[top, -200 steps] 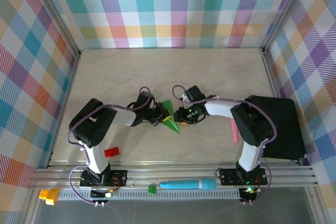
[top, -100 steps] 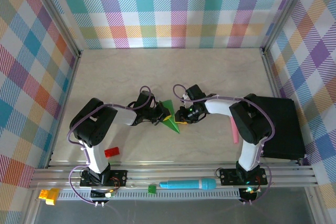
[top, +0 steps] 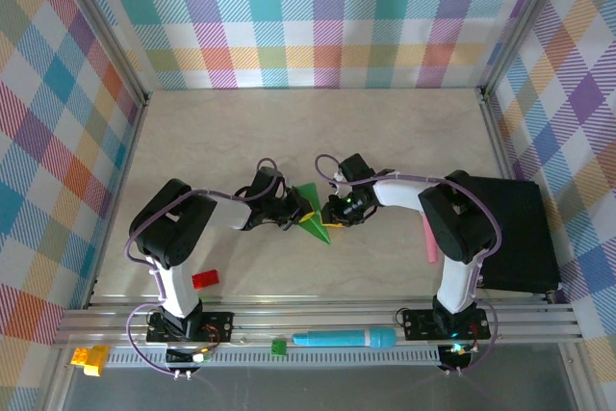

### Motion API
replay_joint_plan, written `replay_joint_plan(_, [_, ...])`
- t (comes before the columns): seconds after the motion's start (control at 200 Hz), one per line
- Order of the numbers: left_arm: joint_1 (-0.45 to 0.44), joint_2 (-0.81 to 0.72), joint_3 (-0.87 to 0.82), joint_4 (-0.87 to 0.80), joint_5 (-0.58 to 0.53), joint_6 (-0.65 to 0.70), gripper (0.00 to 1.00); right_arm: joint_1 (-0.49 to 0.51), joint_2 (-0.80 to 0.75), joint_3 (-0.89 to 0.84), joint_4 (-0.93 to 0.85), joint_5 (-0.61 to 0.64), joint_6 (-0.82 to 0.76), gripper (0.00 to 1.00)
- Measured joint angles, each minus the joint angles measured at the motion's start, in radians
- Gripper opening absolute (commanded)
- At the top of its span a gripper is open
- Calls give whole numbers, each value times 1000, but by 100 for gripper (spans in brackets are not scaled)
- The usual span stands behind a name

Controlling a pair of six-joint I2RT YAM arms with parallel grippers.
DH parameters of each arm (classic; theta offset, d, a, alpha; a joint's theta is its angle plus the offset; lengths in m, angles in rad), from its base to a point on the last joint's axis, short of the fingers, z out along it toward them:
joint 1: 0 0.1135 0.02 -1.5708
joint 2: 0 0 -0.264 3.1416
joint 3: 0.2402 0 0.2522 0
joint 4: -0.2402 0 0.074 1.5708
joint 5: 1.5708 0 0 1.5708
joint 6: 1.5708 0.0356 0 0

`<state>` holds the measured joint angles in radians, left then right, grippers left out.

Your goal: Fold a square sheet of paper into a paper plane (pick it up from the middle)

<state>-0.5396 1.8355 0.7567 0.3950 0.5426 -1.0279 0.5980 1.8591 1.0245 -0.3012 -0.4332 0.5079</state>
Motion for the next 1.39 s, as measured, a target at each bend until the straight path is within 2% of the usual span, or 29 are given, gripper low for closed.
replay_joint_plan(1.125, [0, 18, 29, -31, 18, 7, 7, 32, 28, 66, -101, 93, 1, 17])
replay_joint_plan(1.395, [0, 22, 58, -98, 14, 27, 6, 32, 30, 68, -104, 93, 1, 17])
